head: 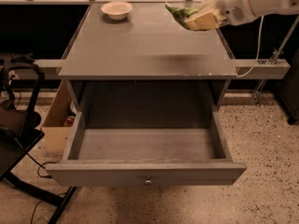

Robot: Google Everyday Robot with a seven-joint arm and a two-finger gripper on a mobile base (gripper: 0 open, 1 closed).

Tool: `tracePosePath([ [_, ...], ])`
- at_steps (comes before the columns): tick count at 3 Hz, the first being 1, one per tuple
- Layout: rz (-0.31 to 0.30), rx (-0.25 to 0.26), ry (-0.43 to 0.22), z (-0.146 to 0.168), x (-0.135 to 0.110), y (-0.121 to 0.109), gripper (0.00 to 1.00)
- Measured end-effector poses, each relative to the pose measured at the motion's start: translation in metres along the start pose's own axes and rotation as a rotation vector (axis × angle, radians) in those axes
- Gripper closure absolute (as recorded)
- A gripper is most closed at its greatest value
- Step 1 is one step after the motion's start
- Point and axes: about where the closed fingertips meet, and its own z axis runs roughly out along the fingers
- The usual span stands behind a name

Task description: Place green jalapeno chip bag into top drawer

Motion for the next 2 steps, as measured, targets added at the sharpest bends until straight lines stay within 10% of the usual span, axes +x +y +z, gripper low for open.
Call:
tracePosePath([
  [2,0.037,-0.089,0.014,-0.102,0.042,0.056,1.00],
])
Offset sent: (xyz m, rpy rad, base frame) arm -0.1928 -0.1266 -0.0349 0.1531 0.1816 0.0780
